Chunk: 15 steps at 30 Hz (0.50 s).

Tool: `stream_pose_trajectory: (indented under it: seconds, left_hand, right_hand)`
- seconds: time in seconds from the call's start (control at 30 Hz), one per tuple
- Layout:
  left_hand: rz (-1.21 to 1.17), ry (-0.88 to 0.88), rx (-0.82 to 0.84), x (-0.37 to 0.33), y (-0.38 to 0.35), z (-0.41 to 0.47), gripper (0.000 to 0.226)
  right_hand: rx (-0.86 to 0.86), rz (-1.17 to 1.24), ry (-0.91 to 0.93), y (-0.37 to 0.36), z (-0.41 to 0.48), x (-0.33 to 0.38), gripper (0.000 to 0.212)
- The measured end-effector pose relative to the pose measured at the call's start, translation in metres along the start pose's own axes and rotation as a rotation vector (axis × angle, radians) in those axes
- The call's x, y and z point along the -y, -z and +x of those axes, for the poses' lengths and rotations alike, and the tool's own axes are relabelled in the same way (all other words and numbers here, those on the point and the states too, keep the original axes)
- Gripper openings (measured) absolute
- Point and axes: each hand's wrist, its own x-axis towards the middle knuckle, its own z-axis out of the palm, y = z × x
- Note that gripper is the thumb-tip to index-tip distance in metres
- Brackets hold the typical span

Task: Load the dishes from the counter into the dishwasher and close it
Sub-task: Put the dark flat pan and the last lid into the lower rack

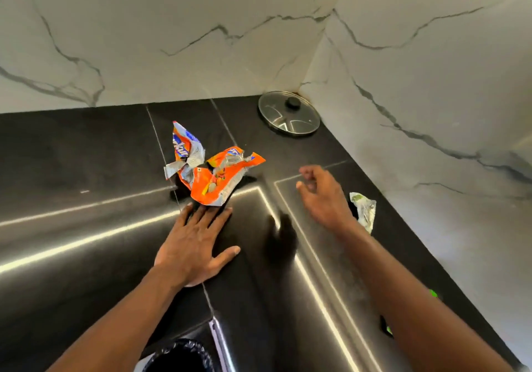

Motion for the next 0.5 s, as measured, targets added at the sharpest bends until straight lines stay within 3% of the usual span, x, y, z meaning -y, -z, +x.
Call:
stream_pose_trajectory:
  seconds: [0.27,0.5]
  left_hand:
    - [-0.033,0.047,0.049,0.000,0.000,0.001,0.091]
    - [0.009,0.050,0.026,-0.003,0.007,0.006,0.088]
  right_hand:
    - [0.023,-0.265,0.025,-0.029,0.227,0.005,0.055]
    - [0.095,-0.380,-0.048,-0.038,0.336,-0.006,0.076]
